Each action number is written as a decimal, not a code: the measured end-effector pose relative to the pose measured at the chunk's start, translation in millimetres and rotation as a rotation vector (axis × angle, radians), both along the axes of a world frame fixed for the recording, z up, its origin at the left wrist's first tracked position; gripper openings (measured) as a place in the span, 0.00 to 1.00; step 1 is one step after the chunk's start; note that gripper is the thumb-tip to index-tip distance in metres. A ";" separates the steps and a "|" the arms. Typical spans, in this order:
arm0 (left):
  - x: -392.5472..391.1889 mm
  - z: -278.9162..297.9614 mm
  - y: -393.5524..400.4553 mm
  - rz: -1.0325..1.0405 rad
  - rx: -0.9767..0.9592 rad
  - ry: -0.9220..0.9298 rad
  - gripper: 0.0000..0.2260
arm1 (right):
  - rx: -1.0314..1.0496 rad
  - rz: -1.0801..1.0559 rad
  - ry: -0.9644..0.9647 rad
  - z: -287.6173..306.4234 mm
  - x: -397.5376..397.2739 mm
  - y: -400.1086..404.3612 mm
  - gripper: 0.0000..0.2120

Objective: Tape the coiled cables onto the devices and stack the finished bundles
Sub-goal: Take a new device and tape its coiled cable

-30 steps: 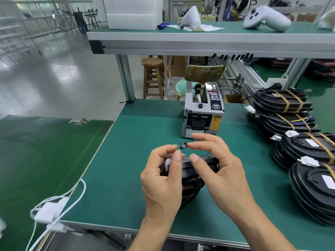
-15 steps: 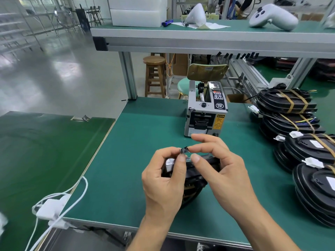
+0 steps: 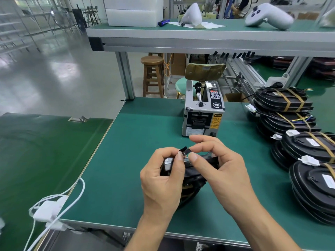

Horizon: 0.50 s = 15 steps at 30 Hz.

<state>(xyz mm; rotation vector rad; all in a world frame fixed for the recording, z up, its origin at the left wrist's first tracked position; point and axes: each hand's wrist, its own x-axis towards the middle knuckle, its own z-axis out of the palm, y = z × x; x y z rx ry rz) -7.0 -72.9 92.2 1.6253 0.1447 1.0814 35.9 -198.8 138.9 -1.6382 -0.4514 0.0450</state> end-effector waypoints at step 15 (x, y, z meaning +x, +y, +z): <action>0.5 2.5 -6.2 0.009 -0.082 0.012 0.01 | 0.037 0.114 0.085 19.5 20.5 -24.4 0.06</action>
